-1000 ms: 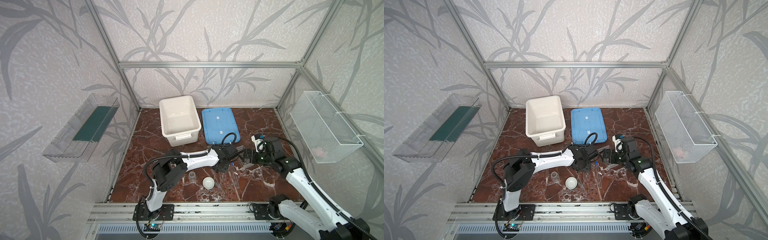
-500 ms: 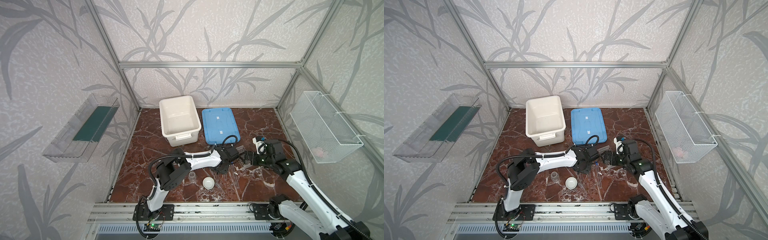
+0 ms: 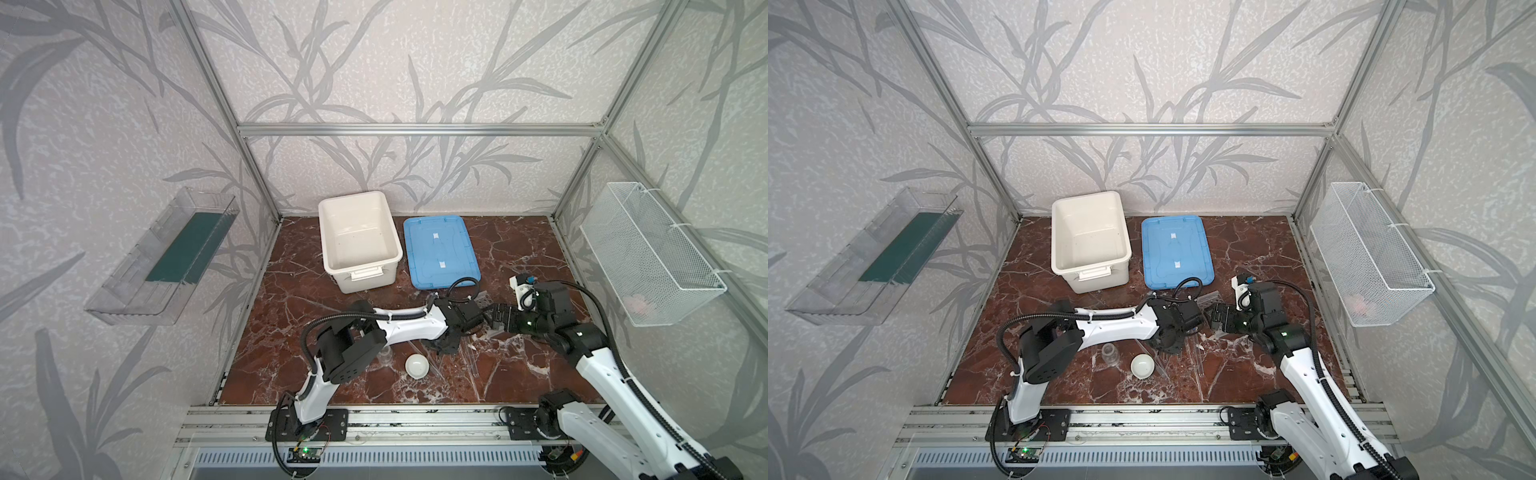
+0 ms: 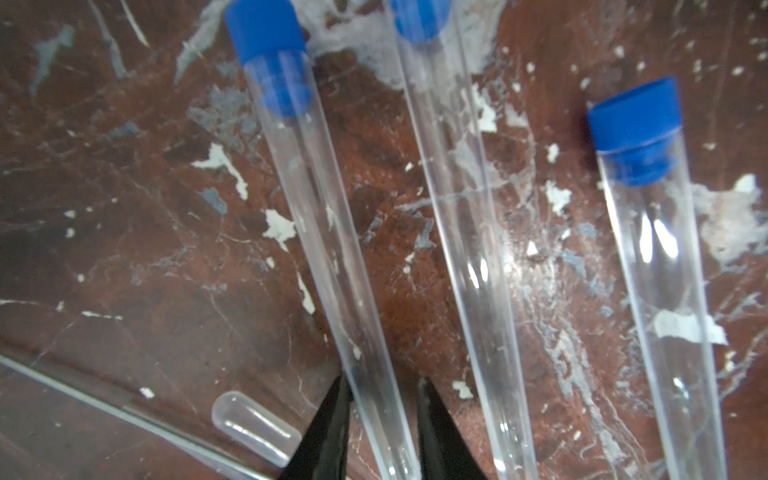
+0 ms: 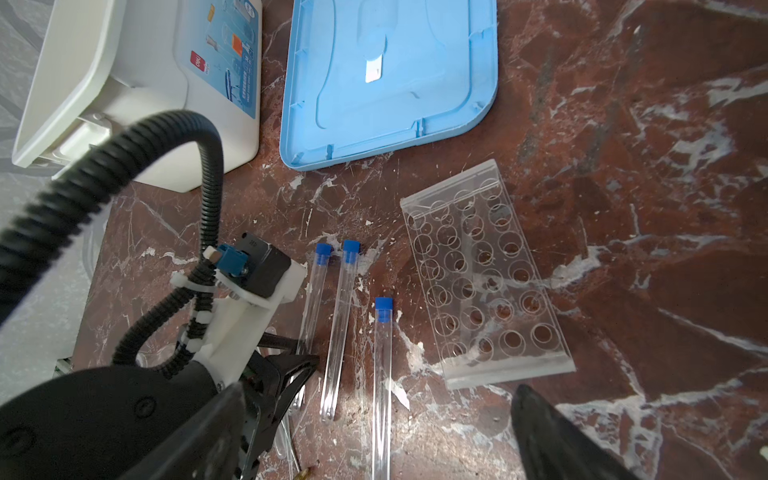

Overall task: Organize the chemistry lab equipment
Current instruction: 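Lower the left gripper onto a blue-capped test tube and close it, then lift the tube upright with the left gripper while the right gripper approaches its cap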

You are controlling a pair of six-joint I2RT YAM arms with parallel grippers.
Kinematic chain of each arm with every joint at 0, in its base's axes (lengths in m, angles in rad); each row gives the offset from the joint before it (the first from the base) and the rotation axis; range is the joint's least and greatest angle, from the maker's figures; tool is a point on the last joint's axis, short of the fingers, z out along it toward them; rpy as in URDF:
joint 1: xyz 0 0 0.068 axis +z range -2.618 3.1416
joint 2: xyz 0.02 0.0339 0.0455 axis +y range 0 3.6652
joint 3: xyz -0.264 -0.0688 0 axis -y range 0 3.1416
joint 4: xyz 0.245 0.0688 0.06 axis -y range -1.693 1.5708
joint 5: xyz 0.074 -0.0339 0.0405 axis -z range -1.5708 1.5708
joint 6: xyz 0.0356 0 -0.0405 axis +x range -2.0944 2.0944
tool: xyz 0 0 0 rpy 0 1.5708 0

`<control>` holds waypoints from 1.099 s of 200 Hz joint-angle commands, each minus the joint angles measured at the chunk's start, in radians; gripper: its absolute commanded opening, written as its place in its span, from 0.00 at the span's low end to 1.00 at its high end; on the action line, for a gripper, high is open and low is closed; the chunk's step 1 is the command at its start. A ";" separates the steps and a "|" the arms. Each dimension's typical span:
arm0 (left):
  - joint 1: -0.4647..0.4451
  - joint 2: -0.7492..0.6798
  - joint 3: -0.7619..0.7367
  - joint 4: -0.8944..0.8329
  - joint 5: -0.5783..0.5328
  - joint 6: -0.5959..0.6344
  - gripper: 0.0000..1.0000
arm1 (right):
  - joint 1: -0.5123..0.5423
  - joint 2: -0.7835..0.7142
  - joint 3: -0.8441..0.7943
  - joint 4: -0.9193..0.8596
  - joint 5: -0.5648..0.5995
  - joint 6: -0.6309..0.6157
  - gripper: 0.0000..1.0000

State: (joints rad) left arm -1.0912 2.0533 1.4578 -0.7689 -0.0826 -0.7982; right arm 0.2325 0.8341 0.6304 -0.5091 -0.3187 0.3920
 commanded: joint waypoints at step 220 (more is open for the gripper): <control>0.015 -0.336 -0.321 0.574 -0.159 0.249 0.18 | -0.058 0.070 0.083 0.031 -0.219 0.021 0.97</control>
State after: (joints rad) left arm -1.0824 1.8217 1.2537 -0.4332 -0.2745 -0.6739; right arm 0.1776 0.8928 0.6453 -0.4866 -0.4442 0.4175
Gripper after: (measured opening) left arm 0.183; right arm 0.969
